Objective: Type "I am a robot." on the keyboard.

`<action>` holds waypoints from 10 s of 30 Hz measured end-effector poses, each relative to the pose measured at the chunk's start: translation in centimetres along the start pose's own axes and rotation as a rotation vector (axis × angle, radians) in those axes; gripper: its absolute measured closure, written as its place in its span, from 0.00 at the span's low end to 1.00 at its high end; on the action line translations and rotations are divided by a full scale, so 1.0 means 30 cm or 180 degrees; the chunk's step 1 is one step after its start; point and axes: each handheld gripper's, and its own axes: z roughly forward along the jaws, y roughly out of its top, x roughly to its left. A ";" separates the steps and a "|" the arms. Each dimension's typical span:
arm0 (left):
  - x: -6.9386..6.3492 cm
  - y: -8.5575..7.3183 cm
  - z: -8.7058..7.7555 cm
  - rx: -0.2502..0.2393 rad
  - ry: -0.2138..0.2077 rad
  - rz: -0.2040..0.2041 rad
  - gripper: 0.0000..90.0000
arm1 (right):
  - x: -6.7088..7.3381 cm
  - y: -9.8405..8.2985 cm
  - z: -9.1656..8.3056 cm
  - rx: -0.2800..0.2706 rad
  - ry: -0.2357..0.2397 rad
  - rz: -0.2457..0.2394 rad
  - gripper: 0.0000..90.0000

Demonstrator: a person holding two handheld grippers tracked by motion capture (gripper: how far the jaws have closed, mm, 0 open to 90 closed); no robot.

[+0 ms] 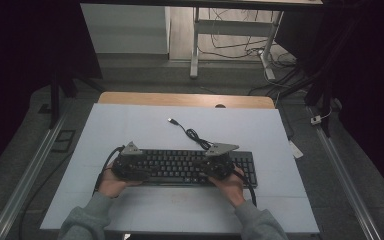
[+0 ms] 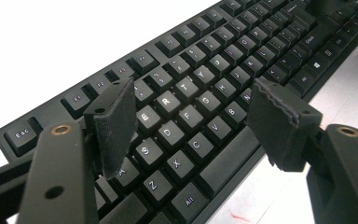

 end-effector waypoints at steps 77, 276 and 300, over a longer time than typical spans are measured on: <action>0.031 -0.017 -0.004 -0.0084 0.0154 -0.0117 0.36 | -0.061 -0.140 -0.165 -0.0112 -0.0201 0.0121 0.60; 0.018 -0.026 -0.001 -0.0022 0.0127 -0.0053 0.34 | -0.020 0.029 0.082 0.0135 -0.0057 0.0056 1.00; 0.025 -0.025 0.002 -0.0052 0.0188 -0.0080 0.34 | -0.046 -0.116 -0.122 -0.0048 -0.0101 0.0125 0.65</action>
